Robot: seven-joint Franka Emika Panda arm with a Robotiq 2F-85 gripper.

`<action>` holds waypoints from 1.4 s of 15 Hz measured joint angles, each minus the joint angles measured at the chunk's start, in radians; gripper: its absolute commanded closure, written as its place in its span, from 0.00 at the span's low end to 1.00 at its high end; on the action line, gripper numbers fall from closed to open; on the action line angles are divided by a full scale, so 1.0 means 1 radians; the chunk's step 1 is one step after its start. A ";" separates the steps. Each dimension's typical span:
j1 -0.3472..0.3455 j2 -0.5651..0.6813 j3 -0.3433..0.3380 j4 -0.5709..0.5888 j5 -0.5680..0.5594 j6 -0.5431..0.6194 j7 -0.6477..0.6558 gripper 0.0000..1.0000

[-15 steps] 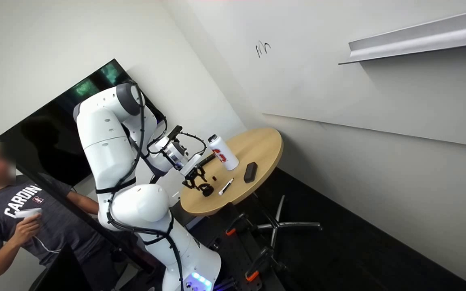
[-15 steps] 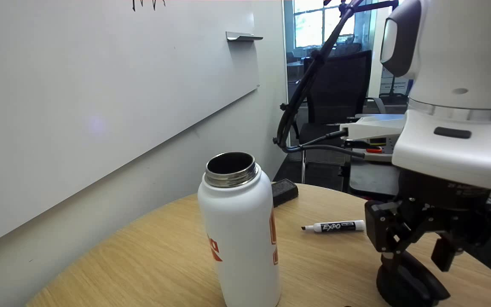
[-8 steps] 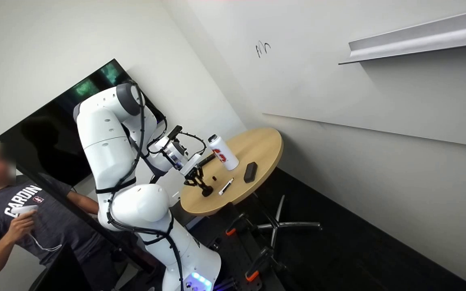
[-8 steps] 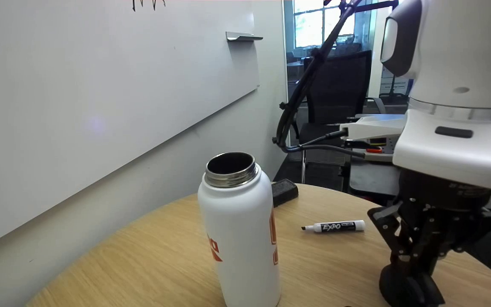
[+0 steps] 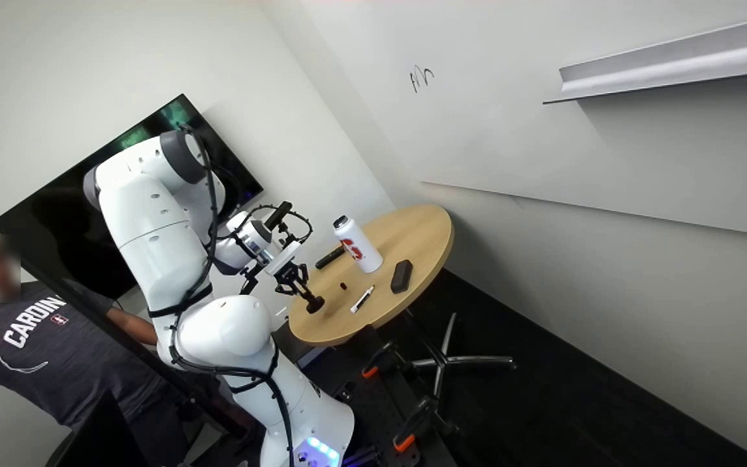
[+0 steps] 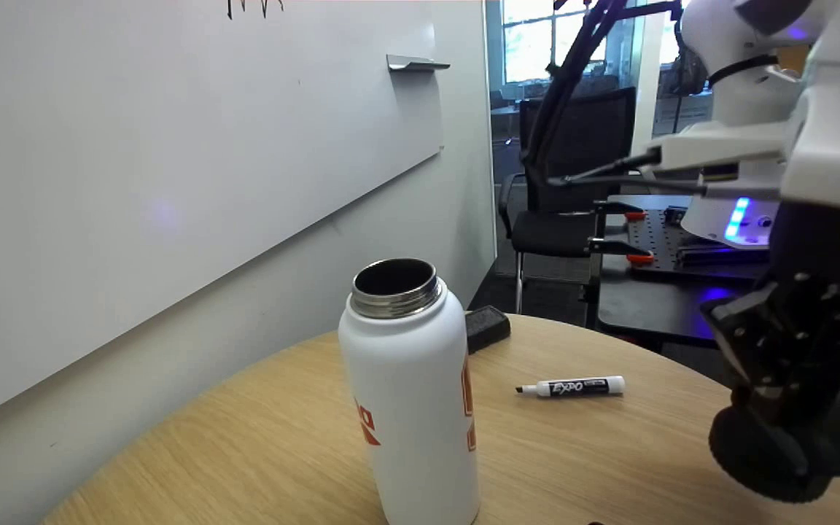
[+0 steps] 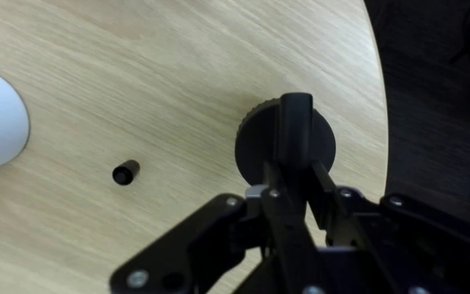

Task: Pick up the lid and close the bottle

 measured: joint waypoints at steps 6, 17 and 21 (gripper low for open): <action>0.000 -0.226 0.059 0.000 0.070 -0.123 0.000 0.80; 0.002 -0.260 0.061 0.043 0.061 -0.246 0.000 0.95; 0.007 -0.309 0.067 0.196 0.073 -0.509 -0.064 0.95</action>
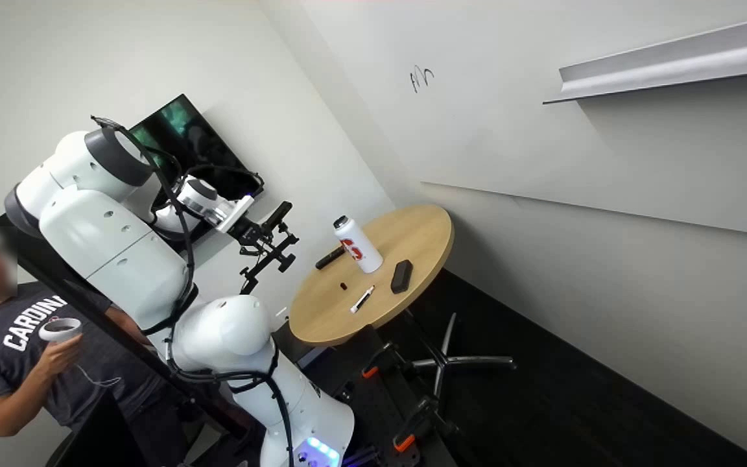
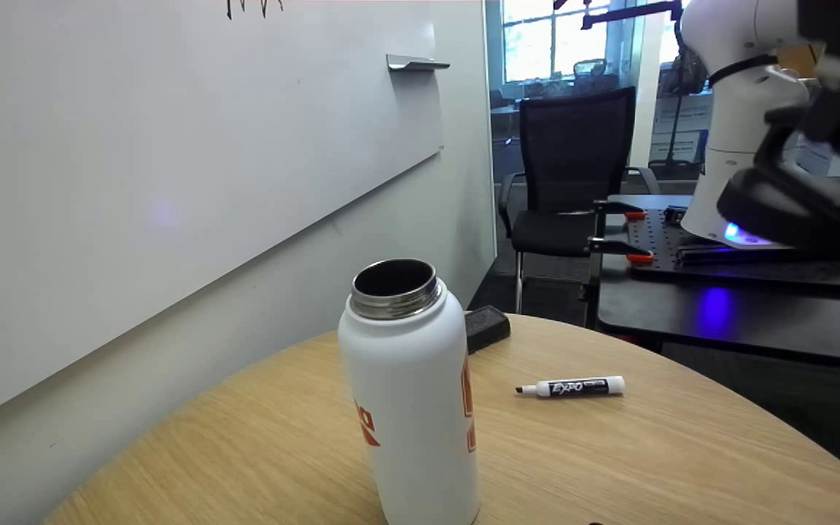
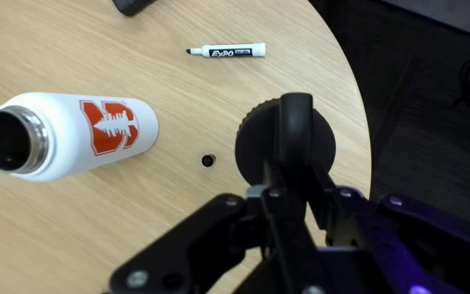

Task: Pick up the lid and close the bottle

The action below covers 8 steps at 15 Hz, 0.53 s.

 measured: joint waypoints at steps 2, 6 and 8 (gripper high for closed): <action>-0.001 -0.008 -0.002 0.089 0.007 -0.084 -0.086 0.95; -0.014 0.030 -0.025 0.235 -0.016 -0.131 -0.239 0.95; -0.021 0.083 -0.045 0.295 -0.059 -0.130 -0.285 0.80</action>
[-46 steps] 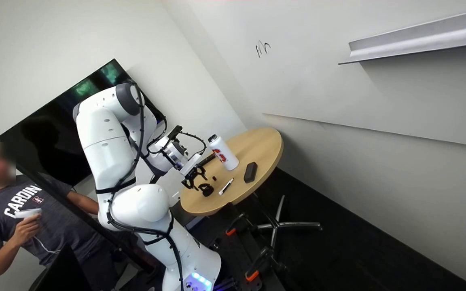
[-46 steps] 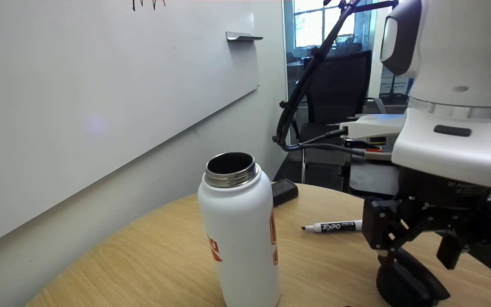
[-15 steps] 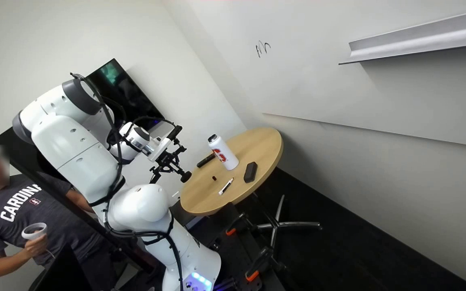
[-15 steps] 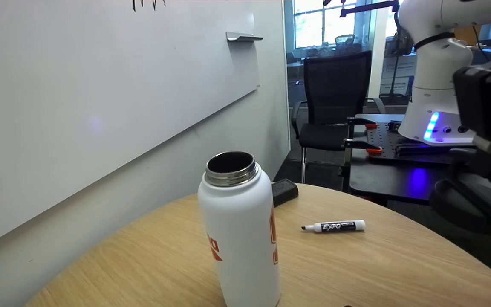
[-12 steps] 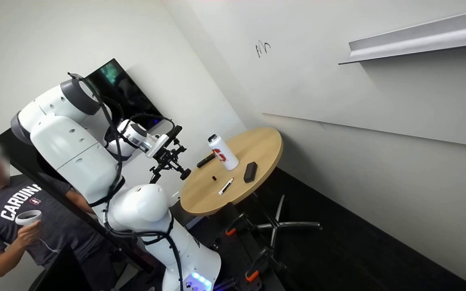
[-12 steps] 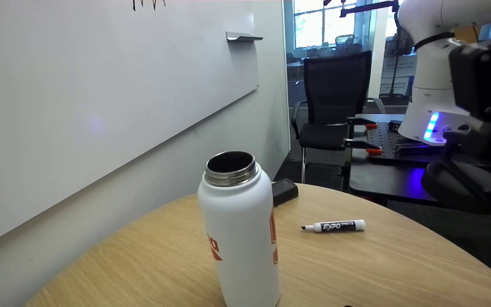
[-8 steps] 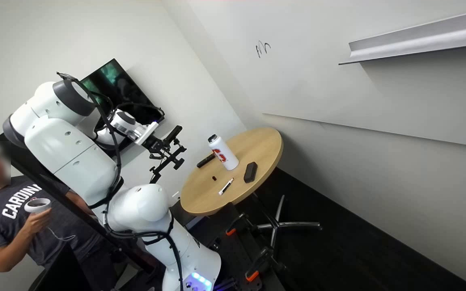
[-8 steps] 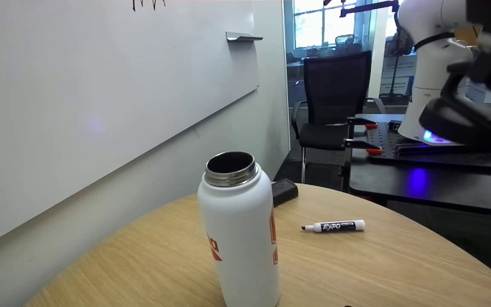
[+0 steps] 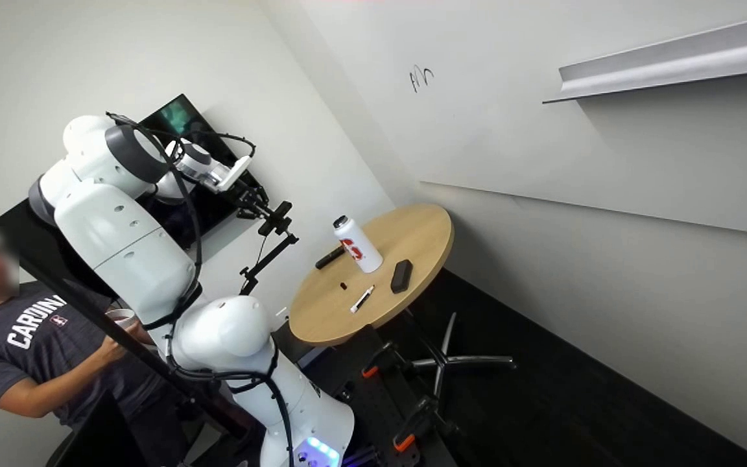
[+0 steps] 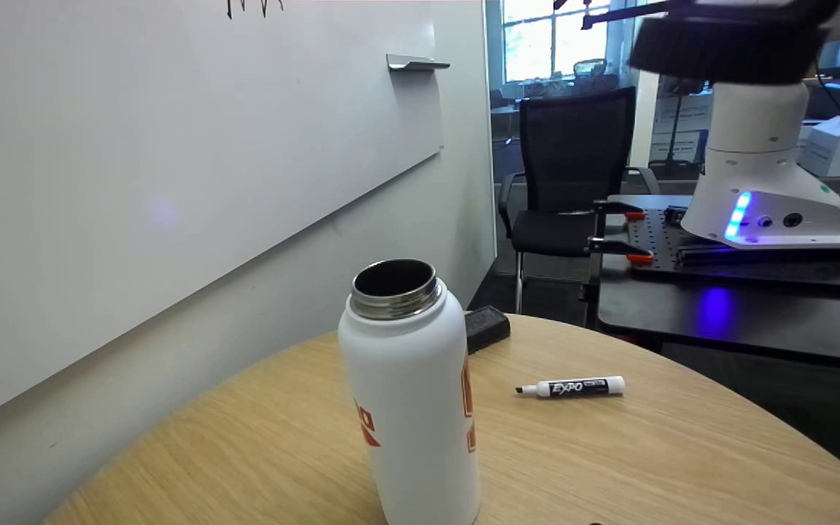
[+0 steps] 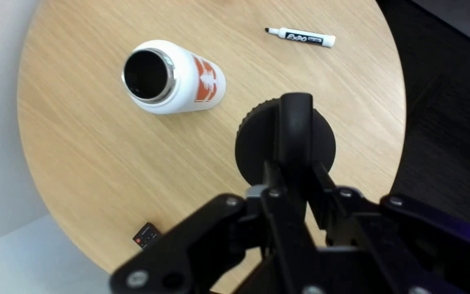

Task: Pick up the lid and close the bottle

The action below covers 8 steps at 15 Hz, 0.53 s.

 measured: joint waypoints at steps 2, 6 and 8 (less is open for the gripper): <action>-0.007 0.062 -0.018 0.055 -0.033 0.000 -0.037 0.80; -0.007 0.114 -0.021 0.094 -0.040 0.000 -0.045 0.95; -0.005 0.114 -0.021 0.095 -0.039 -0.001 -0.043 0.95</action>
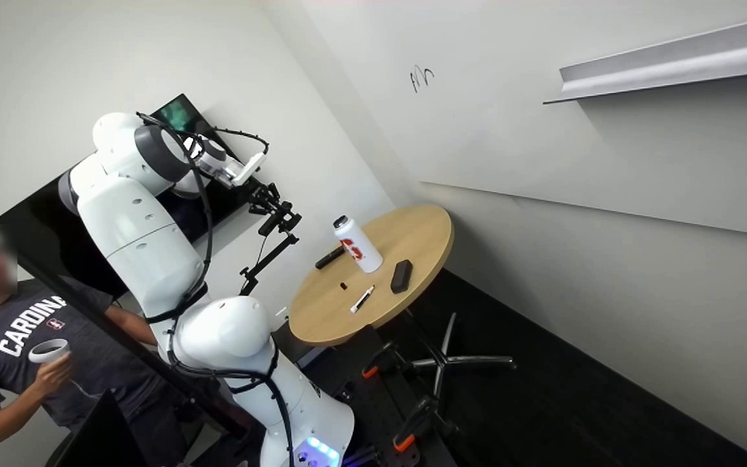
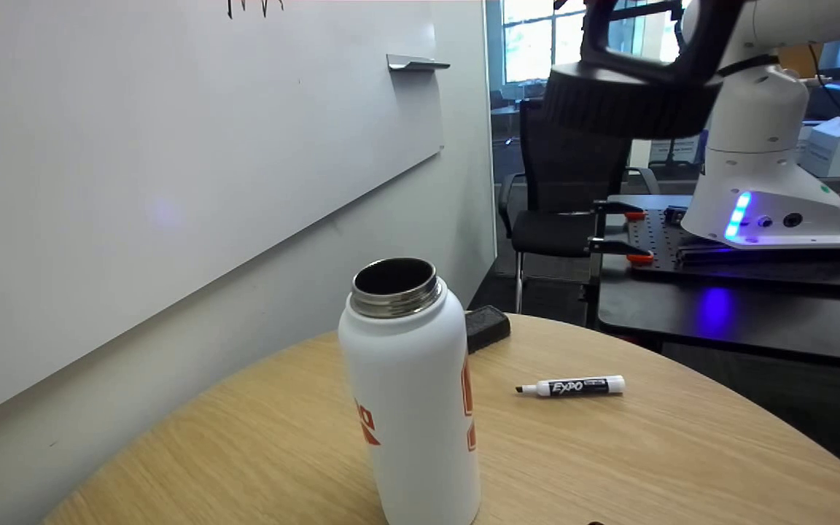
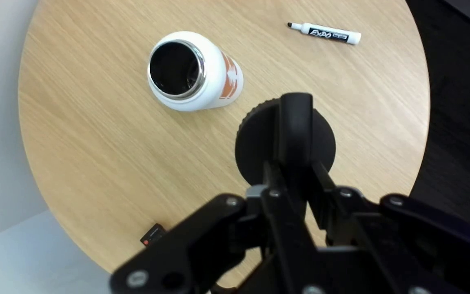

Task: Pick up the lid and close the bottle

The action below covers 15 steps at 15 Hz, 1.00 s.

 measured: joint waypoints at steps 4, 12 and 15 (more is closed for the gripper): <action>-0.006 0.040 -0.033 0.031 0.023 0.000 -0.002 0.95; -0.042 0.142 -0.099 0.151 0.089 0.007 -0.117 0.95; -0.042 0.162 -0.107 0.155 0.084 0.030 -0.120 0.95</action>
